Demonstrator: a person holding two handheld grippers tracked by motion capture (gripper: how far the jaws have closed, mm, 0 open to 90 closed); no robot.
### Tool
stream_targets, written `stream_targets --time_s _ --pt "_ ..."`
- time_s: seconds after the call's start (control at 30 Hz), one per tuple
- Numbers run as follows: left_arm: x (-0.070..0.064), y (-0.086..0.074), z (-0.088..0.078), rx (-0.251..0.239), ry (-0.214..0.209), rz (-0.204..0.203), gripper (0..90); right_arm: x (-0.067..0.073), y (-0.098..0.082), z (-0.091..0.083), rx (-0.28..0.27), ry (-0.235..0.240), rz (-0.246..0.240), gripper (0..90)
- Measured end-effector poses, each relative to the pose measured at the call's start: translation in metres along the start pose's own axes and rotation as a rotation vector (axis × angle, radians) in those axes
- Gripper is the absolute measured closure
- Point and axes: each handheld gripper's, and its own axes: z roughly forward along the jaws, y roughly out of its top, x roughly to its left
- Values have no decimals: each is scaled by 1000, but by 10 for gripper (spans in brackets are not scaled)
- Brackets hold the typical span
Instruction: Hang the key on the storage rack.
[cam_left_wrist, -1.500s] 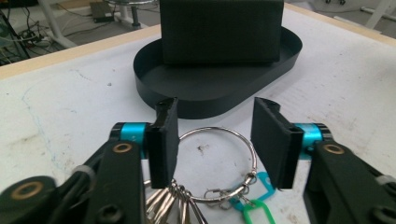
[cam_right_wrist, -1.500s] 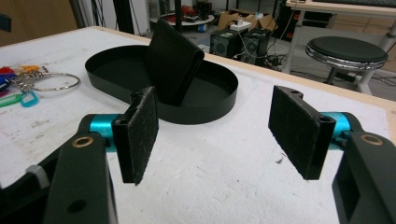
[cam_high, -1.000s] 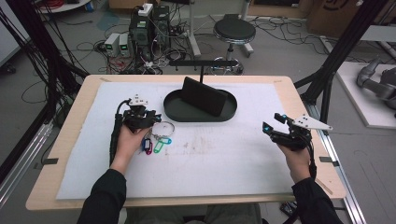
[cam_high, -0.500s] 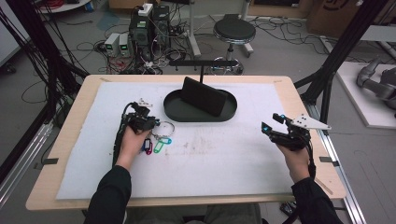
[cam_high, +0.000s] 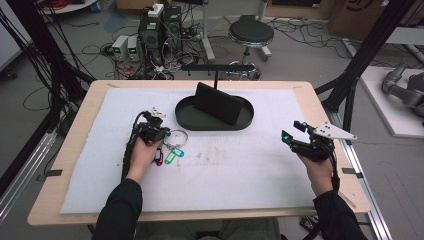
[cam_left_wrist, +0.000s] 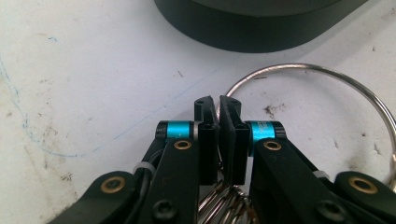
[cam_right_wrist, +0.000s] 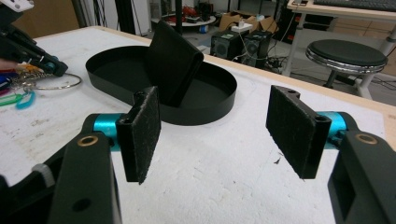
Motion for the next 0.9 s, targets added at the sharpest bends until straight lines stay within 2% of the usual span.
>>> stream_targets --time_s 0.07,0.23,0.4,0.57,0.67,0.83,0.9 --pt "0 -1 -3 -14 2 -3 861 0 1 -1 -4 -3 6 361" --pt "1 -4 -16 -76 -25 -22 862 -2 1 -2 -11 -10 3 362" --pt "-4 -1 -33 -172 -66 -15 862 -2 1 -2 -13 -13 3 363" --pt "-17 0 -48 -265 -80 50 862 -1 2 -2 -14 -10 6 364" --pt "-24 -4 -54 -305 -91 77 862 -1 2 -2 -16 -10 4 364" --pt "-32 -10 -62 -344 -115 122 862 0 2 -2 -17 -11 4 364" --pt "-33 -12 -64 -357 -135 129 861 0 2 -2 -15 -11 4 364"
